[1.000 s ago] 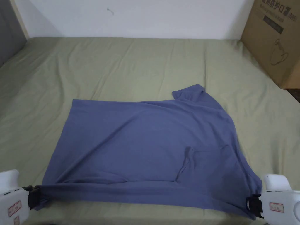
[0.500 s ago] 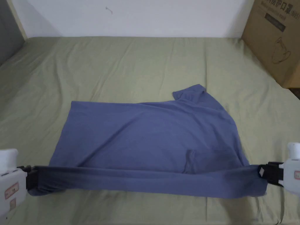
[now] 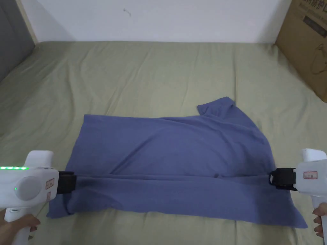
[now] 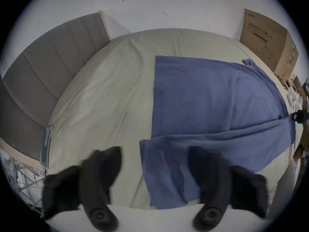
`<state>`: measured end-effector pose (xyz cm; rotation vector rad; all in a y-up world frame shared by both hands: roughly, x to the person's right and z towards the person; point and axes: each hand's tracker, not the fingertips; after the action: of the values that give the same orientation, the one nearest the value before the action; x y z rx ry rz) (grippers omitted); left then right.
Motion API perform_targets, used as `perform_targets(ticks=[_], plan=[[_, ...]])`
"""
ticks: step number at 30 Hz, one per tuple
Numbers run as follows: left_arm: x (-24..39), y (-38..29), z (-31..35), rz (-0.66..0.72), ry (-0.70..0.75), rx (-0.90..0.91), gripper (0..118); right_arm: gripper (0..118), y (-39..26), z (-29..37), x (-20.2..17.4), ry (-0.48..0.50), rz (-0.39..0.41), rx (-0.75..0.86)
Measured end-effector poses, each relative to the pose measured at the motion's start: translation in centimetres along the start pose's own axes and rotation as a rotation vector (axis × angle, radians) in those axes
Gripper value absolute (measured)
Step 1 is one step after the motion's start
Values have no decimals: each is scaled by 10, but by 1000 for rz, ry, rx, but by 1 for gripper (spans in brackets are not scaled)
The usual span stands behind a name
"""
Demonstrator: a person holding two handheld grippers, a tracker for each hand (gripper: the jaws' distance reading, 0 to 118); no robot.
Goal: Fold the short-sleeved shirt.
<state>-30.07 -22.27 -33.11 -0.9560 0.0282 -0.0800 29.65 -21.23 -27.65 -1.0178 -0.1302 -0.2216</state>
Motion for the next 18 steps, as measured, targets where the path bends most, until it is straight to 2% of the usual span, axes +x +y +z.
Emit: perform_targets(ticks=[4,5,6,7,8,10,11,12,14,17,18], plan=[[-13,-6,36,40,-5,53,100,71,-5,25,-5,-14,48,54],[-15,-9,48,45,-6,70,99,70,-7,33,-7,-6,60,70],[-17,-14,58,55,-20,79,96,63,-10,41,-8,7,64,78],[-19,-19,66,72,-39,89,78,43,-13,47,-10,18,66,85],[-20,-26,75,100,-80,103,61,37,-18,54,-13,34,73,98],[-19,-45,90,151,-119,118,40,20,-33,62,-20,14,81,114],[-17,-55,90,153,-115,108,7,1,-41,64,-23,-4,72,137],[-14,-67,91,152,-107,106,0,0,-49,64,-22,11,59,132],[-16,-80,82,151,-112,63,0,0,-62,60,-23,84,15,86],[-12,-86,76,170,-98,51,0,0,-75,53,-28,47,52,47],[-11,-85,75,177,-101,59,6,0,-77,53,-30,36,64,42]])
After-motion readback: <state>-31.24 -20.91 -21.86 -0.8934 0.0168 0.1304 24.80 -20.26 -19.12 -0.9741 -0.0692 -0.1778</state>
